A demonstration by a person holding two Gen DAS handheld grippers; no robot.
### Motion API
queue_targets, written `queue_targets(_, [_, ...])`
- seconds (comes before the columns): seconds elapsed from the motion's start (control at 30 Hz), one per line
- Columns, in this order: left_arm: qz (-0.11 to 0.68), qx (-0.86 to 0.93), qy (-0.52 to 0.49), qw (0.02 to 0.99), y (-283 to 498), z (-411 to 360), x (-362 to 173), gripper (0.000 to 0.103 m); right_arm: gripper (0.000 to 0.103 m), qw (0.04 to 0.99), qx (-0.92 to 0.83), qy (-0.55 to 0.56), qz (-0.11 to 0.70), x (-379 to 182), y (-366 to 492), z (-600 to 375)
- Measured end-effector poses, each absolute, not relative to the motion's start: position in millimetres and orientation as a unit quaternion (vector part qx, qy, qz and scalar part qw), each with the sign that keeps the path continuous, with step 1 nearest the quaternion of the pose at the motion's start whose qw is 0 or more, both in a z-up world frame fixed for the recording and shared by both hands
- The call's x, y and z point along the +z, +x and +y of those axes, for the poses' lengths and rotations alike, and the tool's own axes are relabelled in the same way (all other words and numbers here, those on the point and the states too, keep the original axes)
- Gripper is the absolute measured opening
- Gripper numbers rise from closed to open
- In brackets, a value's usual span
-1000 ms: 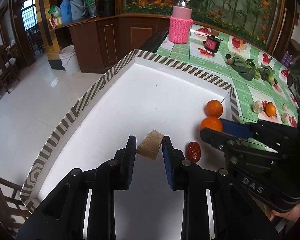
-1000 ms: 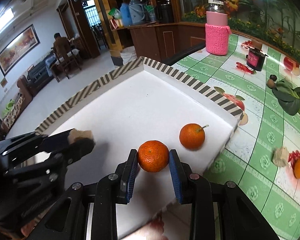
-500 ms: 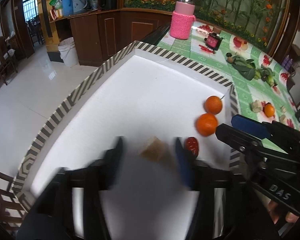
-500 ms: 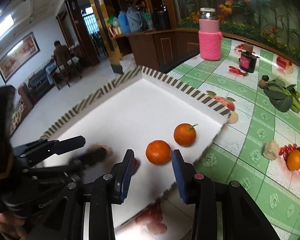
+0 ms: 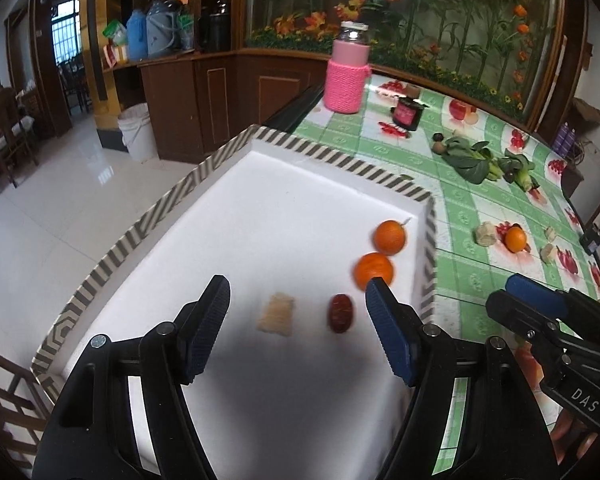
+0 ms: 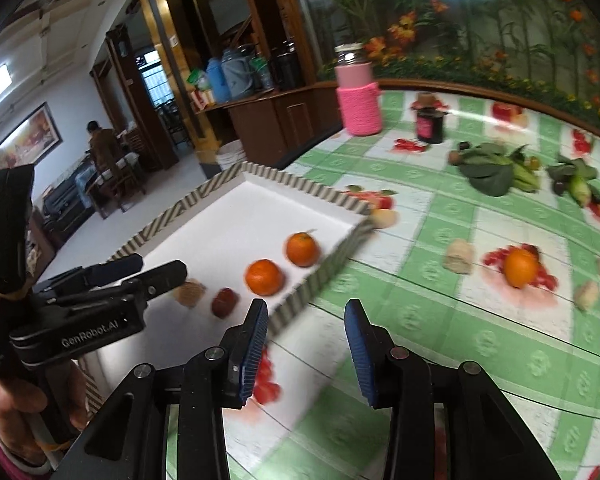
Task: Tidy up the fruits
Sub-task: 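Move both open tools back over the tablecloth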
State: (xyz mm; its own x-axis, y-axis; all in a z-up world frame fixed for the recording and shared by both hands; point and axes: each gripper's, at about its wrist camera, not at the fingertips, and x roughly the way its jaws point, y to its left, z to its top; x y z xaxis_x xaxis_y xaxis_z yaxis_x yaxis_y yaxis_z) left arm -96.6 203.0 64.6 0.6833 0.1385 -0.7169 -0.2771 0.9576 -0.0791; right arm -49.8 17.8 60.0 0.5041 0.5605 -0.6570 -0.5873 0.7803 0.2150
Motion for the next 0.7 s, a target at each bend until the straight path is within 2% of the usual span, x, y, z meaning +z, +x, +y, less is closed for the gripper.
queue_targets(0.23, [0.370,0.099,-0.080,0.920,-90,170,66,0.071,0.039,0.889,0.291,0.003,0.354,65,-53,-30])
queue_targets(0.7, [0.367,0.047,-0.031,0.928,-71,93,66,0.071,0.039,0.902,0.217,0.037,0.371,52,-49,-116])
